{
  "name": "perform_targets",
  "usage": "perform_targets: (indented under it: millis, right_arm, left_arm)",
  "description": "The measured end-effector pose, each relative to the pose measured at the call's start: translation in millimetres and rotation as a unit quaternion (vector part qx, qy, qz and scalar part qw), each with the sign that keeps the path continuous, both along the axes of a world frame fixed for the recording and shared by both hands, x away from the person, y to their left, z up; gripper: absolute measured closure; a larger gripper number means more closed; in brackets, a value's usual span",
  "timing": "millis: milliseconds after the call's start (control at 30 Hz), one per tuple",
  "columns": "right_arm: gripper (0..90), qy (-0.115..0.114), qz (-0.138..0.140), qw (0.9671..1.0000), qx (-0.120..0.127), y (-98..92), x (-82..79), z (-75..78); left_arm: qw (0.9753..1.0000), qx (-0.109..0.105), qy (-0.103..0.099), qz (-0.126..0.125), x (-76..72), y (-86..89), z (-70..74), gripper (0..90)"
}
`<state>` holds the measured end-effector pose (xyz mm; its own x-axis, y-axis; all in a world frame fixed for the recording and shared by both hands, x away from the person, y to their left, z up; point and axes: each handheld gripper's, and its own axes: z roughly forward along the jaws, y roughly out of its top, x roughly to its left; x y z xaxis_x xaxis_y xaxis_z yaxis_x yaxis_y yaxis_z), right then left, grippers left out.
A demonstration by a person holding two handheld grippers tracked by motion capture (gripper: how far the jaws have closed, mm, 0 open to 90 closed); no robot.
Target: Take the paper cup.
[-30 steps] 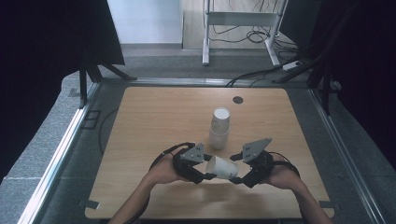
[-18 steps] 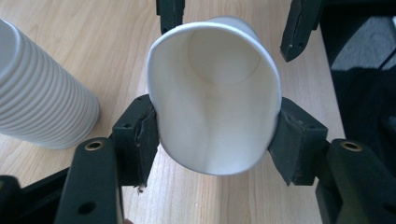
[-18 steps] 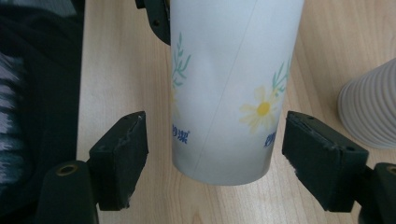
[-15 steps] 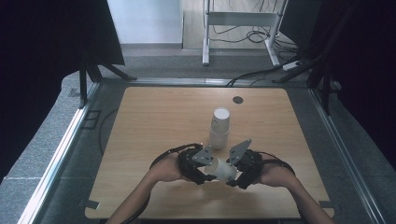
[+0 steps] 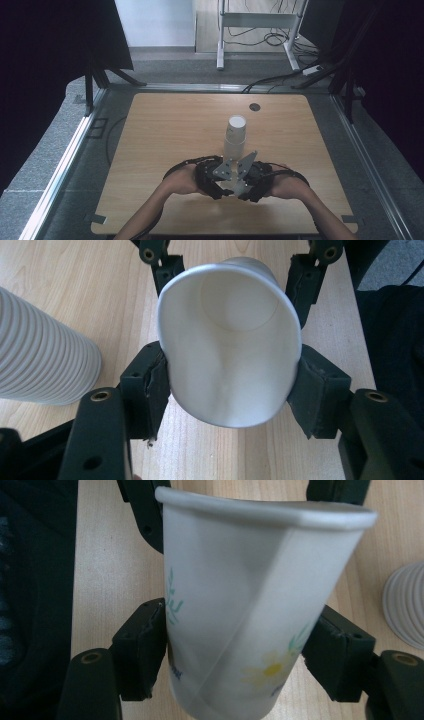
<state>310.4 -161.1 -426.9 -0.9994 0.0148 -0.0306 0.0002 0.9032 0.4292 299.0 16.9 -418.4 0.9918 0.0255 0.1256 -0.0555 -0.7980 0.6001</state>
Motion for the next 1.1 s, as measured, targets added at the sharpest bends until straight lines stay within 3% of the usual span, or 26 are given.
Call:
perform_targets:
  millis: [300, 500, 600, 633, 667, 767, 867, 1100]
  right_arm:
    - [37.4, 0.004, -0.001, 0.9999, 0.011, -1.2, -0.7, -1.6]
    - [36.9, 0.011, -0.007, 0.9986, 0.052, -7.7, -0.7, 0.2]
    - [36.9, 0.014, -0.017, 0.9963, 0.083, -13.9, -0.9, 3.1]
    - [36.9, 0.015, -0.018, 0.9956, 0.091, -15.5, -0.7, 3.3]
    - [36.8, 0.015, -0.022, 0.9948, 0.099, -16.9, -0.9, 3.7]
    - [36.8, 0.013, -0.02, 0.9932, 0.113, -20.0, 0.2, 3.7]
    - [36.5, 0.018, -0.027, 0.9897, 0.139, -23.1, -0.8, 2.6]
    - [36.3, 0.027, -0.026, 0.9847, 0.17, -25.6, -1.1, -0.9]
  left_arm:
    - [1.0, -0.003, 0.002, -0.002, 0.2, 0.8, -0.9, 35.5]
    - [0.9988, -0.044, 0.02, 0.012, 1.6, 7.8, 3.4, 29.7]
    - [0.997, -0.066, 0.034, 0.025, 3.1, 12.0, 5.6, 23.5]
    - [0.9952, -0.083, 0.044, 0.028, 4.1, 14.9, 6.5, 22.3]
    - [0.9952, -0.083, 0.044, 0.028, 4.1, 14.9, 6.5, 21.7]
    - [0.9915, -0.113, 0.057, 0.03, 6.1, 18.1, 6.9, 20.9]
    - [0.9872, -0.138, 0.073, 0.033, 8.1, 20.1, 6.3, 20.0]
    - [0.9836, -0.158, 0.081, 0.036, 8.4, 16.9, 4.0, 20.7]
